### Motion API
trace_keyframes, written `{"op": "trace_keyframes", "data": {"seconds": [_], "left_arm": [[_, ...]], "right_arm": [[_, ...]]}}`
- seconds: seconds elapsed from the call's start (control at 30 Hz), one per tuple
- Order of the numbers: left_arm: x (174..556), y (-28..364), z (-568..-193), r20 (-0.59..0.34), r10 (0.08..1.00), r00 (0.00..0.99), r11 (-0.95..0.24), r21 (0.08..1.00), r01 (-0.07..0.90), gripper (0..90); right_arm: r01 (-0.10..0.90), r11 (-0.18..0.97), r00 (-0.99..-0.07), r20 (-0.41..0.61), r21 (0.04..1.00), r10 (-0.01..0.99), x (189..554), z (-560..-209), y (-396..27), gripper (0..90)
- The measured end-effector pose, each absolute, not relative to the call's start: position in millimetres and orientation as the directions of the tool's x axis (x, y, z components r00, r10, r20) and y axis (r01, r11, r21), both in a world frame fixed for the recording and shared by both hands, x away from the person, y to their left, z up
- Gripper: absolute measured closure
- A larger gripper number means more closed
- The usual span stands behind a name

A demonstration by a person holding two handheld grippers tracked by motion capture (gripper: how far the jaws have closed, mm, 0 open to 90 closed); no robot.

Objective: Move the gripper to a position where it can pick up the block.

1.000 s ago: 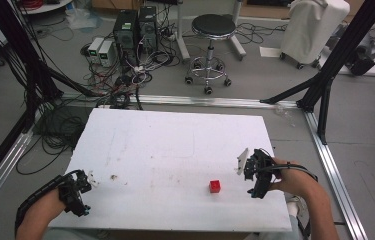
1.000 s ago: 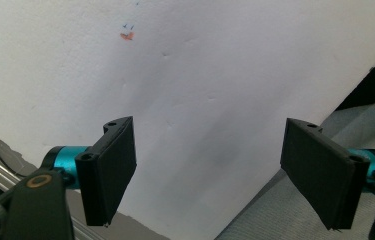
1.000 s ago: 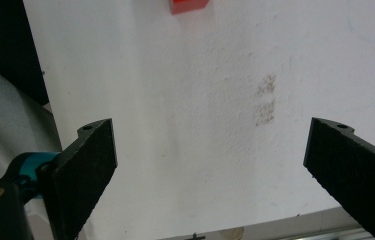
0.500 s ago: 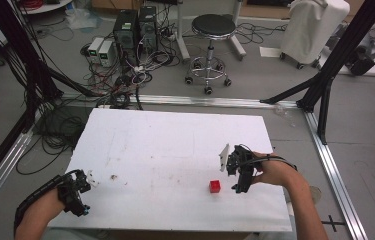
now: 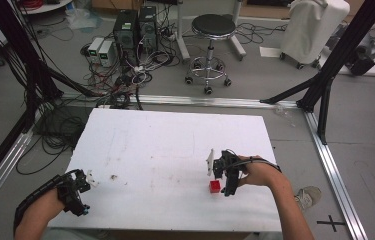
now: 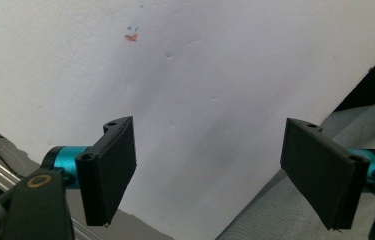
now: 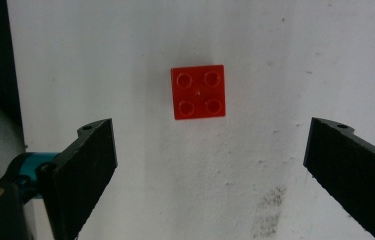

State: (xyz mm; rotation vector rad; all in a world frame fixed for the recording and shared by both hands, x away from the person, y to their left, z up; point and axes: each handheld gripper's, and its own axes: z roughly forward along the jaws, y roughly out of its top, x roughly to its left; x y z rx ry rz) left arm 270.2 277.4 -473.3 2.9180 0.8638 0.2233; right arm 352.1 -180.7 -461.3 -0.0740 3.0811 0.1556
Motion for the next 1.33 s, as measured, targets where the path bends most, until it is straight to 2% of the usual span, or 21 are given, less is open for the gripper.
{"op": "trace_keyframes", "data": {"seconds": [0.2,0.73,1.33], "left_arm": [[270.5,277.2,-473.8,0.114,0.542,0.833,-0.839,0.124,0.530,22.5],[270.2,274.2,-473.5,0.107,0.538,0.836,-0.841,0.130,0.525,22.5],[269.9,273.7,-474.2,0.106,0.540,0.835,-0.840,0.136,0.525,22.5]], "right_arm": [[-0.046,0.993,-0.999,-0.032,0.107,-0.043,352.5,-475.8,-171.8,6.1],[-0.048,0.998,-0.999,-0.005,0.051,-0.048,356.5,-506.8,-159.6,6.1],[-0.030,0.998,-0.999,-0.023,0.063,-0.029,355.4,-509.8,-162.1,6.1]]}}
